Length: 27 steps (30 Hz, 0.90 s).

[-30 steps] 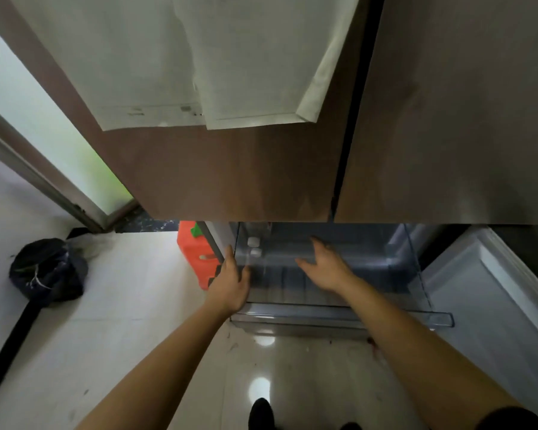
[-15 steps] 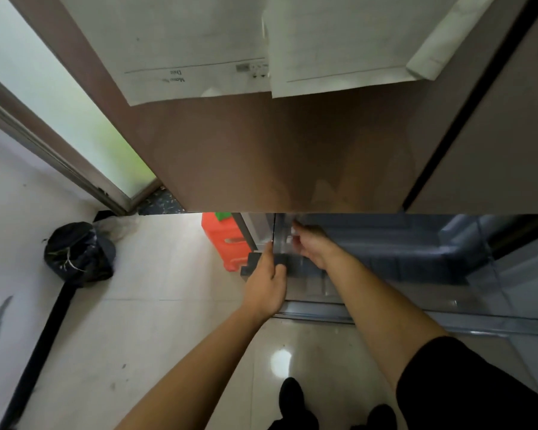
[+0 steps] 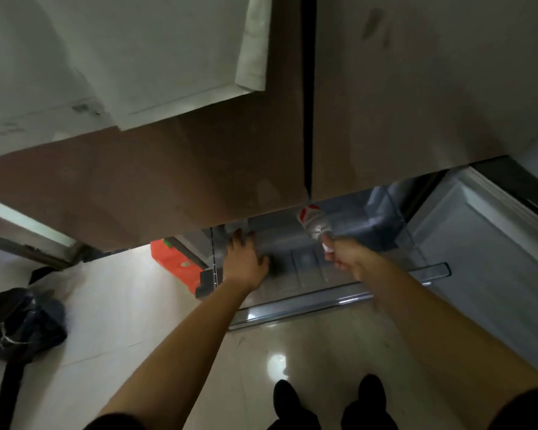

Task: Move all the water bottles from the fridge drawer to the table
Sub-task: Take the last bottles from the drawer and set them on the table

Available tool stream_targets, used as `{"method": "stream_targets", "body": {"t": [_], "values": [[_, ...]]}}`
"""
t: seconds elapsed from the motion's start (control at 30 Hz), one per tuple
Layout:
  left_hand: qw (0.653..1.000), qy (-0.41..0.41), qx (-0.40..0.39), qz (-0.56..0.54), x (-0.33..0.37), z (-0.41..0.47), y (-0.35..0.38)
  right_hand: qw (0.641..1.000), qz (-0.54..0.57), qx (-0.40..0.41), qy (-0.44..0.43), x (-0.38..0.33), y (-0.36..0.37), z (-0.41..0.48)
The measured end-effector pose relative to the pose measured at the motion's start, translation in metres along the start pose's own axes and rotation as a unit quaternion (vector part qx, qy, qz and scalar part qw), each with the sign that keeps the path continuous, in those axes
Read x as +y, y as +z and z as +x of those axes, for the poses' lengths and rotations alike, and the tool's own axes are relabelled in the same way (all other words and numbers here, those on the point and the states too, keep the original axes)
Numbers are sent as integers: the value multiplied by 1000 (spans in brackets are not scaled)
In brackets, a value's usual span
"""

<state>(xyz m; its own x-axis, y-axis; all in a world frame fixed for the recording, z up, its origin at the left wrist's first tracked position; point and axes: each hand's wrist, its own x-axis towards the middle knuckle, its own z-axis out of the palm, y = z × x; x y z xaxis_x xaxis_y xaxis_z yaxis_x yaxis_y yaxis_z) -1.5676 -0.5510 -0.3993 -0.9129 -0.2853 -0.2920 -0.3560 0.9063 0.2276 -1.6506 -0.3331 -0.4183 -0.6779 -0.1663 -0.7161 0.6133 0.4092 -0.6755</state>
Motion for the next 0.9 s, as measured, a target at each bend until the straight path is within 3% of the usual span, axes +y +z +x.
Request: {"method": "stream_targets", "body": {"t": [0.23, 0.43, 0.53, 0.67, 0.77, 0.9], "values": [[990, -108, -66, -56, -9, 39, 23, 997, -57, 38, 24, 7, 2, 10], [990, -105, -92, 8, -17, 55, 37, 955, -292, 15, 48, 8, 17, 21], [988, -107, -114, 20, -22, 53, 40, 941, -331, -36, 64, 8, 22, 22], [988, -77, -134, -19, -23, 45, 33, 929, -363, -40, 57, 5, 17, 15], [987, -60, -119, -86, -16, 24, 27, 928, -367, -45, 40, 2, 16, 7], [991, -88, -58, -88, -5, -3, 12, 926, -374, -47, -1, -4, 7, -15]]}}
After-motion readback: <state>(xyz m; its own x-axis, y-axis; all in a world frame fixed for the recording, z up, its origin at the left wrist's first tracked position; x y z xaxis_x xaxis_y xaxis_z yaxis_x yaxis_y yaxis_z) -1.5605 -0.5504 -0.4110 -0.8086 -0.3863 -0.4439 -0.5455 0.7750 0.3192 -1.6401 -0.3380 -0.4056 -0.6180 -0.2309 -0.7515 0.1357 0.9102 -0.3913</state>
